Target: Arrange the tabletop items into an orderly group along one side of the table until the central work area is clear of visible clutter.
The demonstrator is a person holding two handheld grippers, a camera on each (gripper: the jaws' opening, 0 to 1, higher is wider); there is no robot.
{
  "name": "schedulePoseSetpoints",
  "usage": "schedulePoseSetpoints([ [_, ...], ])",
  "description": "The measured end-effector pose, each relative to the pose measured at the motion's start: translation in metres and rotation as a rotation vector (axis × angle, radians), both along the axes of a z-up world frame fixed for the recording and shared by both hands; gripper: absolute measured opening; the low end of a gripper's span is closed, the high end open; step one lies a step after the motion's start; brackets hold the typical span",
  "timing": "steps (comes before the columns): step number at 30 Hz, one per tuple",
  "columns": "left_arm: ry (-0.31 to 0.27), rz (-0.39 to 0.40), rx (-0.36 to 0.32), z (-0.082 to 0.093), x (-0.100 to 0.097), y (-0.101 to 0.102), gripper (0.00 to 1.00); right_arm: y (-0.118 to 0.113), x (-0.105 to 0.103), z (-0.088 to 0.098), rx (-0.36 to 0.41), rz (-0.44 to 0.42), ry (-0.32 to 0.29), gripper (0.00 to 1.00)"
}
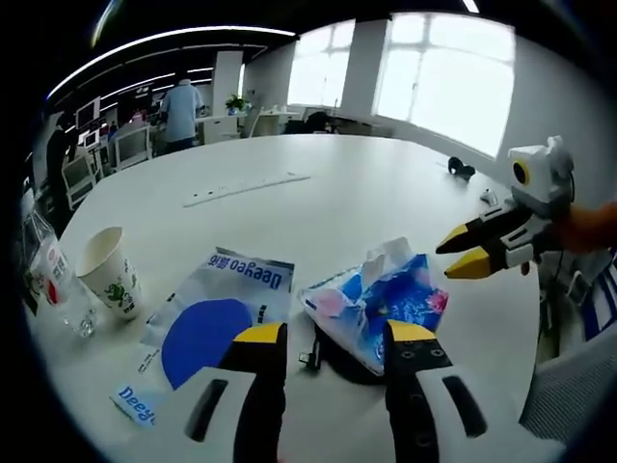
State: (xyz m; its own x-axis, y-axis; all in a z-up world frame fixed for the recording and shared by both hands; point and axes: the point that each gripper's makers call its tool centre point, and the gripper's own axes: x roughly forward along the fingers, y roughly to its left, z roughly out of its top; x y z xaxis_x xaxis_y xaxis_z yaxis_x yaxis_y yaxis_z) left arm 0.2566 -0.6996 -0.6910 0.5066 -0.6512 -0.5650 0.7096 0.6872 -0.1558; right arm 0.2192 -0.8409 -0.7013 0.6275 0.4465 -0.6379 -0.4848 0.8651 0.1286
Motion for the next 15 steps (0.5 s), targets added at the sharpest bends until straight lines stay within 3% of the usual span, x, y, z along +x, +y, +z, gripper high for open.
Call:
schedulePoseSetpoints([
  [15,0.059,-0.008,-0.001,-0.01,0.0,-0.008,0.26,0.006,0.006,-0.011,0.034,0.017,0.046,0.16],
])
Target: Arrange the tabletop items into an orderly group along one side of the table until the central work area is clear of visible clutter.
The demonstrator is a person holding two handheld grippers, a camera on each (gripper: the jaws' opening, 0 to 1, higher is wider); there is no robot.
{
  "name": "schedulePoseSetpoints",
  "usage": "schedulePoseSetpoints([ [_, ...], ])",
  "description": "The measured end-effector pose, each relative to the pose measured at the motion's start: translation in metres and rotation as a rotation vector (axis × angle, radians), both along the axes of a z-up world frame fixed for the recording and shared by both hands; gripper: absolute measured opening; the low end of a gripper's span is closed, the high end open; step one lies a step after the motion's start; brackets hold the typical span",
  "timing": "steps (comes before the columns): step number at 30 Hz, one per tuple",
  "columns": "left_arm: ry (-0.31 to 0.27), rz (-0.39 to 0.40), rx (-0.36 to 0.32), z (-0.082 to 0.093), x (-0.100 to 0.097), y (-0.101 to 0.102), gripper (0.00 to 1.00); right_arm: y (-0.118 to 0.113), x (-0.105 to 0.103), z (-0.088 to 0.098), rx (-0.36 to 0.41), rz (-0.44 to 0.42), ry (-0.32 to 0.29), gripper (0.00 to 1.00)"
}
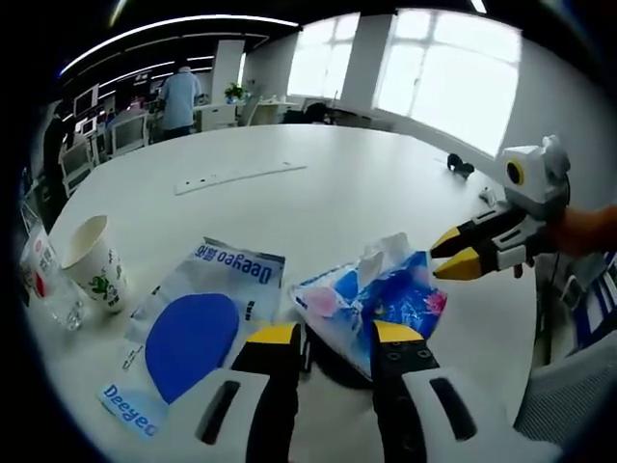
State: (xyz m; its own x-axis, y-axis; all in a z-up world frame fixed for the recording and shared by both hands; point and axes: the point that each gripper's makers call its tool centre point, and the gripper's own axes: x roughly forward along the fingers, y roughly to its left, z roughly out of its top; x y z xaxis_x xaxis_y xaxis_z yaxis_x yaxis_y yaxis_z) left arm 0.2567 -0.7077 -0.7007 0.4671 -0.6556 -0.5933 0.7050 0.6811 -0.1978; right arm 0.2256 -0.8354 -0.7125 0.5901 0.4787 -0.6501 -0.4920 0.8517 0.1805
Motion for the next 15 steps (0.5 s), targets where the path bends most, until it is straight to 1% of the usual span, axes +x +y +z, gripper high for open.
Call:
schedulePoseSetpoints([
  [4,0.016,-0.003,-0.002,-0.0021,-0.0001,-0.0014,0.23,0.0007,0.0004,-0.0028,0.004,0.001,0.01,0.13],
  [8,0.031,-0.01,-0.002,-0.003,-0.0027,-0.0041,0.16,0.0025,-0.0004,-0.0041,0.01,0.009,0.016,0.06],
  [15,0.053,-0.006,0.002,-0.0053,-0.0043,-0.0062,0.14,0.0011,-0.0011,-0.0072,0.02,0.002,0.031,0.02],
])
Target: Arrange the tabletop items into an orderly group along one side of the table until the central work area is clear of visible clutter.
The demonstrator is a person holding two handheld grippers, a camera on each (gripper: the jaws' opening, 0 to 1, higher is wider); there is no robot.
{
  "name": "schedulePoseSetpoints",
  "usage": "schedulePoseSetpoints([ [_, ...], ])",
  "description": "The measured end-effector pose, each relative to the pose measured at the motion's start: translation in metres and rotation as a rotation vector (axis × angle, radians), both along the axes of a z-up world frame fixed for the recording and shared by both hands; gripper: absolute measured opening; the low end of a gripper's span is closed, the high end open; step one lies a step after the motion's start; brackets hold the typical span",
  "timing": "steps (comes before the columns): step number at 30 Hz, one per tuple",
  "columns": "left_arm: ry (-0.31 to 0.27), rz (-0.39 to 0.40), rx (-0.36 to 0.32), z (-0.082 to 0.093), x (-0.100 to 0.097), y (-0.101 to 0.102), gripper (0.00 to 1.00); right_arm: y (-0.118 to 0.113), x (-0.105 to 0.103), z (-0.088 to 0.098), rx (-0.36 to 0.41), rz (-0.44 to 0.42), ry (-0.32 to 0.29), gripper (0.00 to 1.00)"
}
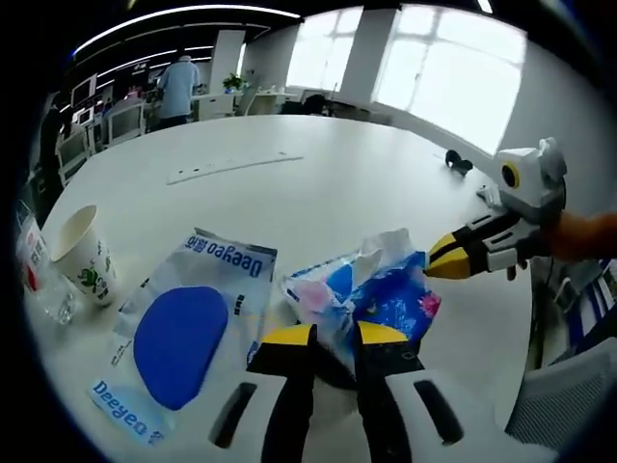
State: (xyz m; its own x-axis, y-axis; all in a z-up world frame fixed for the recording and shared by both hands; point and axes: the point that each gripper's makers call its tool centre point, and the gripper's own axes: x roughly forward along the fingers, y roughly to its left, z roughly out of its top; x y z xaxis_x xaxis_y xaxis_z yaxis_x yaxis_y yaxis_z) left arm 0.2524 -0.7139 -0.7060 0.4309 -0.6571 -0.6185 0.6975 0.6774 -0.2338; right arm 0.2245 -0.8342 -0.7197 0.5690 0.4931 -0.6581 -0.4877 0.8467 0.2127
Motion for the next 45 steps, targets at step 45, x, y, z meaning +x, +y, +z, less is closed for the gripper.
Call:
schedulePoseSetpoints([
  [45,-0.043,-0.022,0.006,0.023,0.002,-0.034,0.03,-0.031,0.001,0.033,0.005,0.001,-0.051,0.0],
])
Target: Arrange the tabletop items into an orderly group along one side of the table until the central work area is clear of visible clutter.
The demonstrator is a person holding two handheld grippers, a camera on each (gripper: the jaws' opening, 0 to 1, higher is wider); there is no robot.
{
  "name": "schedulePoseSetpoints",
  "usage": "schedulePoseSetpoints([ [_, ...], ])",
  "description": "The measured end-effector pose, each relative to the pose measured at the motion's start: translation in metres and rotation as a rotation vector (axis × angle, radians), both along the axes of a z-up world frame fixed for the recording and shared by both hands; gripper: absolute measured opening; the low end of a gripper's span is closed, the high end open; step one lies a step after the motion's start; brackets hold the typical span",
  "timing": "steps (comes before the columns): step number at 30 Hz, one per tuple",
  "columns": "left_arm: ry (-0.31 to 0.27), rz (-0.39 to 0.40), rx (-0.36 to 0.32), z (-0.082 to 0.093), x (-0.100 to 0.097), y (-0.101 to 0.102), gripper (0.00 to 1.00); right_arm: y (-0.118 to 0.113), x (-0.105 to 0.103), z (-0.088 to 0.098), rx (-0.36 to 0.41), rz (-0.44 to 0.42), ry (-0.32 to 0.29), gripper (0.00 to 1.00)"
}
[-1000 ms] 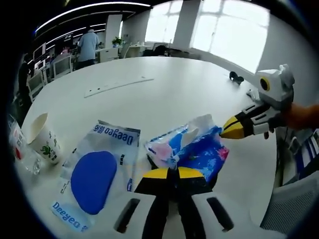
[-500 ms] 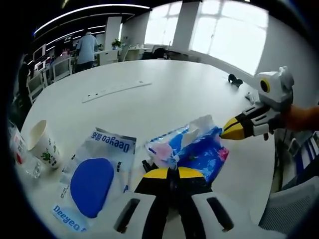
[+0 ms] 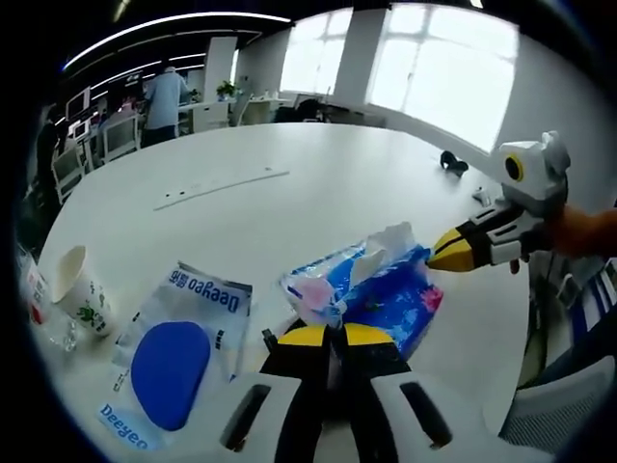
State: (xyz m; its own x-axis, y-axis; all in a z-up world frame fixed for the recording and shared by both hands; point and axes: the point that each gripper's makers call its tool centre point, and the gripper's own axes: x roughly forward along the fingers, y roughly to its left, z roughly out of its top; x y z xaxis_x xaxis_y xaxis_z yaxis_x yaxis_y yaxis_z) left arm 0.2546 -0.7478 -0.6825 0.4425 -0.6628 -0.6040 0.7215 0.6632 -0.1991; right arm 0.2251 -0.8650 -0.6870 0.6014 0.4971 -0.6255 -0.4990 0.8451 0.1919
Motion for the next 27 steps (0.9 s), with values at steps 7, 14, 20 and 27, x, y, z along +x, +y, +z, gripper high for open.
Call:
schedulePoseSetpoints([
  [7,-0.009,0.0,-0.007,0.003,0.002,-0.01,0.03,-0.01,0.002,0.004,-0.008,0.0,-0.009,0.0],
  [14,-0.017,0.005,-0.012,0.004,0.004,-0.018,0.03,-0.018,0.004,0.006,-0.008,-0.001,-0.015,0.0],
  [20,-0.019,0.009,-0.017,0.005,0.005,-0.026,0.03,-0.026,0.005,0.007,-0.011,0.0,-0.02,0.0],
  [27,-0.018,0.007,-0.021,0.004,0.007,-0.037,0.03,-0.036,0.006,0.007,-0.012,-0.005,-0.021,0.0],
])
